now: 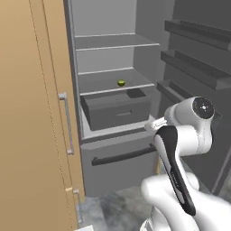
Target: Pick the banana and kiwi from the fridge and place them inside the tupperware on the counter.
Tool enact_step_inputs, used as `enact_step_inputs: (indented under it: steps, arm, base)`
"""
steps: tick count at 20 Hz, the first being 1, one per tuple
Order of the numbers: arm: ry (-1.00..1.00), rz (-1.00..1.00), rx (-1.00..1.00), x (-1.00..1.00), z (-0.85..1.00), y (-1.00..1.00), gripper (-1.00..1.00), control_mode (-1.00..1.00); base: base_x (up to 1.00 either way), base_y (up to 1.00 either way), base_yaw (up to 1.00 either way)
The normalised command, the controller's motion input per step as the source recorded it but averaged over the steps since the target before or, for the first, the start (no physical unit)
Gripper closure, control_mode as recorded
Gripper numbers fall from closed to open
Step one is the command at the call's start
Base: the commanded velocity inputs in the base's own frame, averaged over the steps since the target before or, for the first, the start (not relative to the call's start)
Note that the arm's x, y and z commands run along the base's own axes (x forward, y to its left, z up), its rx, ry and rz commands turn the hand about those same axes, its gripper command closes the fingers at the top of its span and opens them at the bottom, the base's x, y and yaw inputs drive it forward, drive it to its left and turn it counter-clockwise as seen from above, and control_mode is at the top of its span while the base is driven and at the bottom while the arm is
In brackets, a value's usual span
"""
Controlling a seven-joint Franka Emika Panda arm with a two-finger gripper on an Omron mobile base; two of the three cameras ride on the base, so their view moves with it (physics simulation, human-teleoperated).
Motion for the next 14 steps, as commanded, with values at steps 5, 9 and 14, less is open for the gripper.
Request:
enact_step_inputs:
  steps: [5,9,14]
  arm:
    - [0.0,0.0,0.0,0.0,0.0,0.0,-1.0,1.0]
    - [0.0,0.0,0.0,0.0,0.0,0.0,-1.0,1.0]
    - [0.0,0.0,0.0,0.0,0.0,0.0,-1.0,1.0]
  base:
    - [0.72,0.13,-0.01]
    - [0.71,0.12,-0.01]
    - [0.52,0.01,0.0]
